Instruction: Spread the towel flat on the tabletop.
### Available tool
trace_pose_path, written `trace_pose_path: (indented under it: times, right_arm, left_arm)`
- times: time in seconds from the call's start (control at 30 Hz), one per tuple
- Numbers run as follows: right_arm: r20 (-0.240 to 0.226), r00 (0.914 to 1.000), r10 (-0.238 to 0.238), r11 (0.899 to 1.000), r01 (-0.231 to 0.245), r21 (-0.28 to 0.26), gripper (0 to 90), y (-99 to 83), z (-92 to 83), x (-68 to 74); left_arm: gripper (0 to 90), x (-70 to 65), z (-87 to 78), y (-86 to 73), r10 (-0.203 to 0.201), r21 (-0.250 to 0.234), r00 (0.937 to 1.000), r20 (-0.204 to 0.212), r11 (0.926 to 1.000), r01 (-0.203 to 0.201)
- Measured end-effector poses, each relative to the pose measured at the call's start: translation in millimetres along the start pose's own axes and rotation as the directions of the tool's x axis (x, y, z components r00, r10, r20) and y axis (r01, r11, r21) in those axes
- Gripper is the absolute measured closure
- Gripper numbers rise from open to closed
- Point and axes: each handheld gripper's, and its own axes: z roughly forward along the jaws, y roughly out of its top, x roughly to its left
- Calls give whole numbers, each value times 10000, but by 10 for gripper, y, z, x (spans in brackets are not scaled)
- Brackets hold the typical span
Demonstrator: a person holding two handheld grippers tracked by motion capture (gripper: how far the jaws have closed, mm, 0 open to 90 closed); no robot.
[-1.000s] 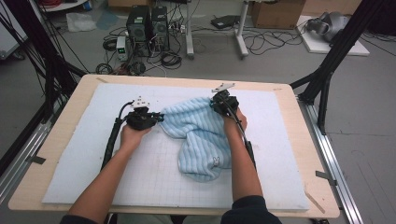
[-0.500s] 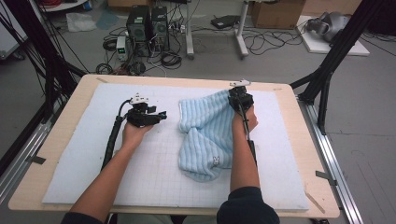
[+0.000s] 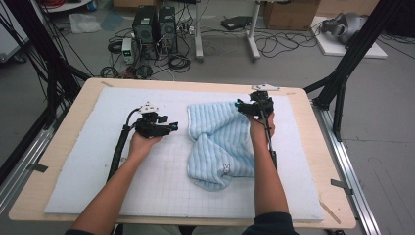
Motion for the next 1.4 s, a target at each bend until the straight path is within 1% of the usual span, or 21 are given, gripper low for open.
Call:
trace_pose_path:
  times: [0.03,0.1,0.17,0.2,0.23,0.27,0.4,0.47,0.5,0.57,0.67,0.77,0.83,0.93,1.03,1.13,1.23,1.3,1.33,1.37,1.4]
  right_arm:
    - [-88,9999,142,9999,-142,-68,214,-5,-20,-16]
    - [-493,9977,463,9989,-467,-69,175,-27,-60,-79]
    - [-671,9960,590,9982,-594,-48,125,-59,-100,-124]
    - [-811,9949,603,9981,-608,-31,122,-75,-118,-143]
    - [-855,9947,563,9984,-565,-1,122,-91,-143,-153]
    - [-887,9952,412,9991,-416,-21,122,-106,-172,-164]
    - [-1211,9919,384,9991,-404,-142,122,-143,-261,-183]
    - [-1357,9902,338,9992,-366,-181,123,-170,-315,-178]
    - [-1428,9893,286,9993,-317,-194,129,-180,-329,-177]
    - [-1555,9877,162,9997,-192,-178,137,-214,-370,-177]
    - [-1630,9865,138,9996,-176,-215,138,-274,-436,-184]
    - [-1896,9812,364,9986,-432,-317,147,-348,-544,-204]
    - [-1955,9802,307,9983,-396,-417,153,-400,-618,-208]
    - [-2085,9778,216,9985,-315,-441,159,-481,-726,-194]
    - [-2080,9781,-76,9987,-30,-506,159,-538,-808,-165]
    - [-2109,9774,-125,9986,14,-527,164,-571,-861,-148]
    - [-2107,9774,-184,9984,68,-559,164,-617,-901,-141]
    - [-2087,9780,-85,9988,-18,-492,164,-652,-910,-147]
    - [-2112,9774,-47,9990,-45,-434,164,-662,-907,-154]
    - [-2140,9768,34,9995,-99,-294,164,-666,-905,-153]
    - [-2151,9766,33,9995,-97,-290,164,-667,-905,-152]
  left_arm:
    - [406,-15,2,-3,-2,-53,10000,41,10000,3]
    - [397,-41,6,-4,57,-52,9998,180,10000,-56]
    - [376,-66,14,-4,34,-64,9995,305,10000,-32]
    - [368,-77,16,-4,-5,-88,9993,387,10000,8]
    - [361,-90,18,-4,-6,-70,9989,466,10000,9]
    - [345,-99,20,-4,-6,-65,9988,496,10000,10]
    - [298,-123,21,-3,-105,-6,9980,626,9999,106]
    - [289,-133,26,-9,-225,3,9968,761,9997,225]
    - [288,-140,29,-11,-167,53,9968,776,9999,164]
    - [287,-163,39,-15,-218,62,9957,902,9998,213]
    - [286,-214,59,-17,-115,45,9941,1078,9999,111]
    - [271,-276,74,-18,57,21,9908,1355,10000,-60]
    - [254,-327,88,-20,201,-66,9886,1493,9998,-194]
    - [249,-407,130,-30,260,-171,9839,1769,9996,-233]
    - [250,-453,178,-52,322,-137,9830,1805,9994,-302]
    - [251,-477,230,-83,356,71,9837,1760,9993,-374]
    - [235,-535,279,-106,628,246,9835,1695,9974,-679]
    - [233,-587,329,-117,878,516,9826,1635,9939,-974]
    - [238,-616,361,-121,1047,704,9814,1608,9906,-1172]
    - [260,-650,388,-113,1382,948,9789,1507,9836,-1534]
    - [289,-669,405,-108,1495,1011,9778,1468,9811,-1651]
